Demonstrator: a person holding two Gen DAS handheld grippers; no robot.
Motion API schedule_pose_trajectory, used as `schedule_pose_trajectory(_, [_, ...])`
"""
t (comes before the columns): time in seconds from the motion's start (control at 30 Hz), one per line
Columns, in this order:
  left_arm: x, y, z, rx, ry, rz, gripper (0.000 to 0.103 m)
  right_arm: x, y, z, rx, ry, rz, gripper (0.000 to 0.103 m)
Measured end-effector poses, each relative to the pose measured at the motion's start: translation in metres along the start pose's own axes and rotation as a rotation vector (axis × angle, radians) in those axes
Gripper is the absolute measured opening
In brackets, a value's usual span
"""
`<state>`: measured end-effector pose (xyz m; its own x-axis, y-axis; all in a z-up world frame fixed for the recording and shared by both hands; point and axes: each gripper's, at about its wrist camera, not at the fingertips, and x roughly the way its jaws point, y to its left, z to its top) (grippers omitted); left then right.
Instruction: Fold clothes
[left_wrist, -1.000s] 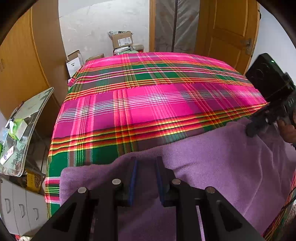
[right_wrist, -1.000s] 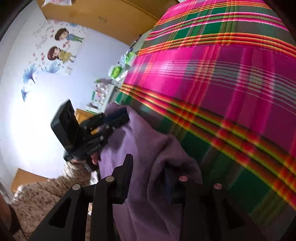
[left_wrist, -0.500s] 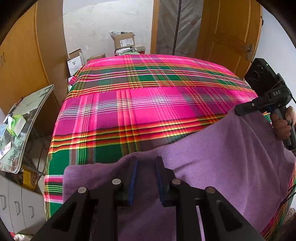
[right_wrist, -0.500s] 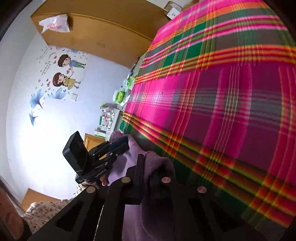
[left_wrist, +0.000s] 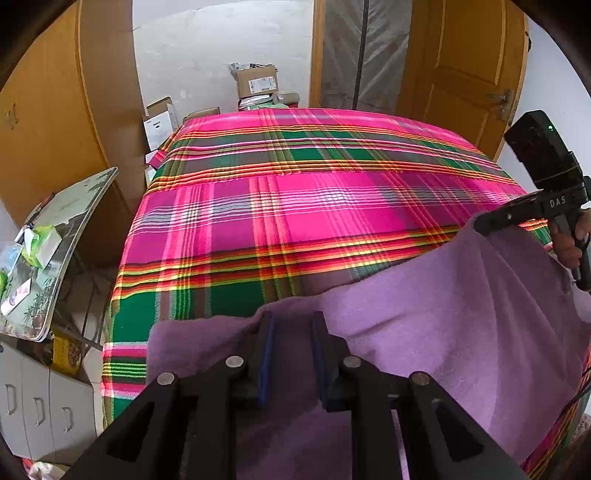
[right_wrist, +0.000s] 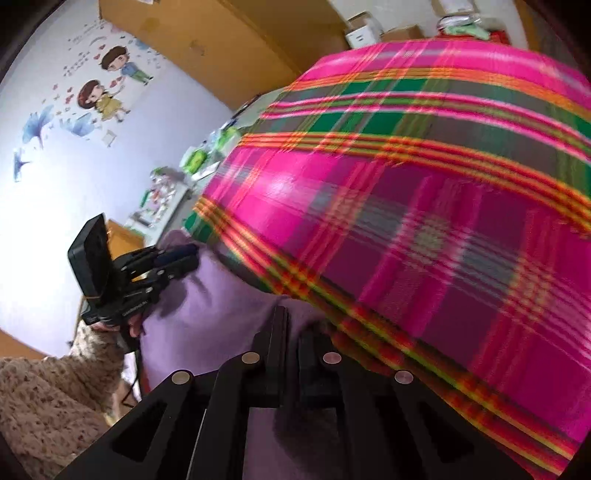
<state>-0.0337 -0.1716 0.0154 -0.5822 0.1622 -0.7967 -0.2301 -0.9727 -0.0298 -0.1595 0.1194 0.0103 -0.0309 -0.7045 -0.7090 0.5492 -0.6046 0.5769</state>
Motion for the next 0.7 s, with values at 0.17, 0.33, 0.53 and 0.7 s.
schedule_pose_trajectory(0.17, [-0.002, -0.001, -0.002, 0.005, 0.008, 0.026, 0.02, -0.031, -0.005, -0.01, -0.008, -0.085, -0.158, 0.01])
schedule_pose_trajectory(0.33, [-0.004, 0.0, -0.004, -0.009, 0.01, 0.036, 0.02, -0.053, 0.008, -0.032, -0.064, -0.108, -0.105, 0.016])
schedule_pose_trajectory(0.53, [-0.006, -0.002, -0.007, -0.012, 0.015, 0.057, 0.02, -0.038, 0.007, -0.041, -0.038, -0.065, -0.066, 0.025])
schedule_pose_trajectory(0.7, [-0.005, 0.003, -0.007, -0.034, 0.017, 0.042, 0.02, -0.036, 0.019, -0.043, -0.13, -0.073, -0.146, 0.003])
